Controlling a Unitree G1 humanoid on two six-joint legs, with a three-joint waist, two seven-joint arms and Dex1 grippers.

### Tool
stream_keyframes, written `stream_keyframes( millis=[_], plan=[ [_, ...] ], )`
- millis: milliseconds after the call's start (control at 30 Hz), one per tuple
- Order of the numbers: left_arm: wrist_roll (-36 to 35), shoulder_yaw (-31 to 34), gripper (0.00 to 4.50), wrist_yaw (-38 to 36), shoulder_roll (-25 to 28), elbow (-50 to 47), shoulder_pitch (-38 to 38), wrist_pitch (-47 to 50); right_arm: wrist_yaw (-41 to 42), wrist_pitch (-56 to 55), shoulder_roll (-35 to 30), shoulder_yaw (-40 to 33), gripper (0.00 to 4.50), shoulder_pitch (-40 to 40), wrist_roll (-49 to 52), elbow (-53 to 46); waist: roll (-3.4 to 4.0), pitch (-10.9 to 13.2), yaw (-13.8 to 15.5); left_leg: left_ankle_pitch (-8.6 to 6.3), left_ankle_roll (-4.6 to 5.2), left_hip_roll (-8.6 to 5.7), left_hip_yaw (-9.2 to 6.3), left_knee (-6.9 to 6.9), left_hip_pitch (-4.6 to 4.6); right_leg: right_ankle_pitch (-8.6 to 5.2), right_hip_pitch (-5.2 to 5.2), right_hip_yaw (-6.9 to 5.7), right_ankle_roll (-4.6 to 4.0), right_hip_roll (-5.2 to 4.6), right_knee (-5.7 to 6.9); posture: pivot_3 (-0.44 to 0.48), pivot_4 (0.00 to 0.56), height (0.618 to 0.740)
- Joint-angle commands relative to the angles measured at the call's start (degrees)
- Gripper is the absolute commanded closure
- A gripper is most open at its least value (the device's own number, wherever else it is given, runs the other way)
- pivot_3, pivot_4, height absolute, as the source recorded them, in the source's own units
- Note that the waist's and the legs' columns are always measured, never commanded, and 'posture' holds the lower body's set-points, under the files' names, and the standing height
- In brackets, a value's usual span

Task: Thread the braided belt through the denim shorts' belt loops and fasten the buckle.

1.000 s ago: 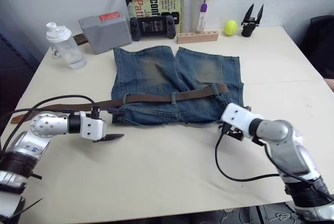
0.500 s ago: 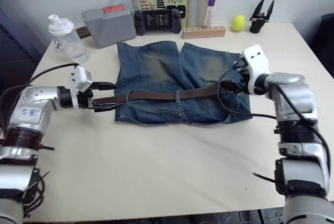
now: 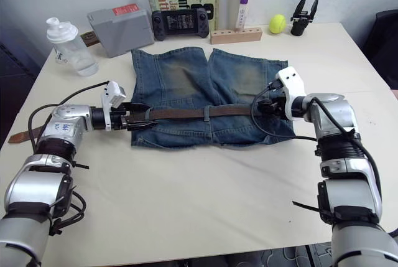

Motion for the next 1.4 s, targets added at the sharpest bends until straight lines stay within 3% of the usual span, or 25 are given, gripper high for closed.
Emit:
stream_keyframes(
  millis=[33, 333, 667, 767, 967, 1400],
  plan=[
    [1.98, 1.22, 0.24, -0.55, 0.57, 2.25, -4.02, -1.31, 1.41, 0.88, -0.40, -0.82, 4.08, 0.61, 1.42, -0.17, -0.01, 0.00, 0.01, 0.00, 0.00, 0.00, 0.00, 0.02, 0.00, 0.00, 0.00, 0.00, 0.00, 0.00, 0.01, 0.000, 0.150, 0.731],
    [7.18, 0.46, 0.24, 0.99, -1.35, 8.64, -9.73, -1.02, 0.44, 2.17, 0.52, -2.21, 4.24, 2.91, 3.52, -4.86, -0.02, -0.01, -0.16, 0.00, 0.00, -0.01, -0.05, -0.02, 0.00, 0.00, -0.01, -0.02, 0.00, 0.01, 0.04, 0.000, 0.150, 0.731],
    [11.90, 0.90, 0.24, 4.50, -2.45, 12.50, -9.54, 2.20, -1.96, 4.88, 1.09, -3.32, 4.24, 5.73, 5.03, -11.77, -0.03, -0.01, -0.28, 0.00, 0.00, -0.01, -0.04, -0.03, 0.01, 0.00, -0.02, -0.01, 0.00, 0.01, 0.05, 0.000, 0.150, 0.731],
    [12.40, 1.09, 0.92, 3.30, -1.97, 12.42, -8.97, 1.40, -2.92, 5.26, 1.23, -3.60, 4.24, 6.31, 5.29, -12.84, -0.03, -0.01, -0.31, 0.00, 0.00, -0.01, -0.03, -0.03, 0.03, 0.00, -0.02, 0.00, 0.00, 0.01, 0.06, 0.000, 0.150, 0.731],
    [13.06, 0.66, 3.25, 0.11, -1.69, 11.87, -8.64, 0.52, -3.71, 5.06, 1.06, -3.44, 4.24, 6.69, 5.64, -13.38, -0.04, -0.02, -0.38, 0.00, 0.00, -0.01, 0.00, -0.03, 0.04, 0.00, -0.02, 0.02, 0.00, 0.01, 0.07, 0.000, 0.150, 0.731],
    [13.92, 1.45, 3.32, 0.84, -1.00, 11.39, -8.24, -3.16, -4.47, 3.58, 1.16, -3.78, 4.24, 5.81, 6.07, -12.62, -0.04, -0.02, -0.42, 0.00, 0.00, 0.00, 0.01, -0.03, 0.05, 0.00, -0.02, 0.03, 0.00, 0.01, 0.08, 0.000, 0.150, 0.731]
  ],
)
